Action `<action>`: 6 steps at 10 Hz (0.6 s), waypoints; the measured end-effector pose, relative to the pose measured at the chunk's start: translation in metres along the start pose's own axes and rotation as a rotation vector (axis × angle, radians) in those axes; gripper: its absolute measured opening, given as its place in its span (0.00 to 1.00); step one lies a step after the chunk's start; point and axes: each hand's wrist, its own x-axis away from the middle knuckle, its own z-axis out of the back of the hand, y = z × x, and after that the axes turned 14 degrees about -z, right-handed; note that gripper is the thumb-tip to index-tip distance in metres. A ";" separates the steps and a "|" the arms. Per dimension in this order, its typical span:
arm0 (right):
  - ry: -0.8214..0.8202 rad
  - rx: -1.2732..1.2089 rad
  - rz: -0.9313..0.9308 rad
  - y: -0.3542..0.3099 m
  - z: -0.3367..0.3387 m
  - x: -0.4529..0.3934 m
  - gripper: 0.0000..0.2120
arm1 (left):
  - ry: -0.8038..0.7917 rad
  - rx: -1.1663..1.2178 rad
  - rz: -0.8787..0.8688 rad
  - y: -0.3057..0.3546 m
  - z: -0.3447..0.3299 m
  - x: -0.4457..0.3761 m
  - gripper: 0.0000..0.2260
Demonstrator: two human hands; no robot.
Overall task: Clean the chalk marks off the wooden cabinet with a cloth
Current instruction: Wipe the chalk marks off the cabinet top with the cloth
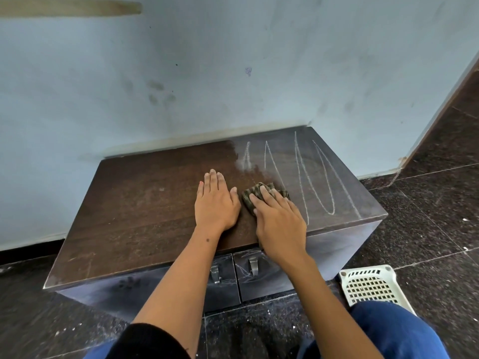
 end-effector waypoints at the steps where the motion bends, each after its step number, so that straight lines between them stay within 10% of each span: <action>1: -0.109 0.036 0.054 -0.009 -0.002 -0.041 0.20 | 0.003 -0.003 -0.001 0.000 0.001 0.000 0.26; 6: -0.034 0.025 -0.036 -0.011 -0.005 -0.026 0.19 | 0.017 -0.003 -0.006 -0.001 -0.001 0.001 0.26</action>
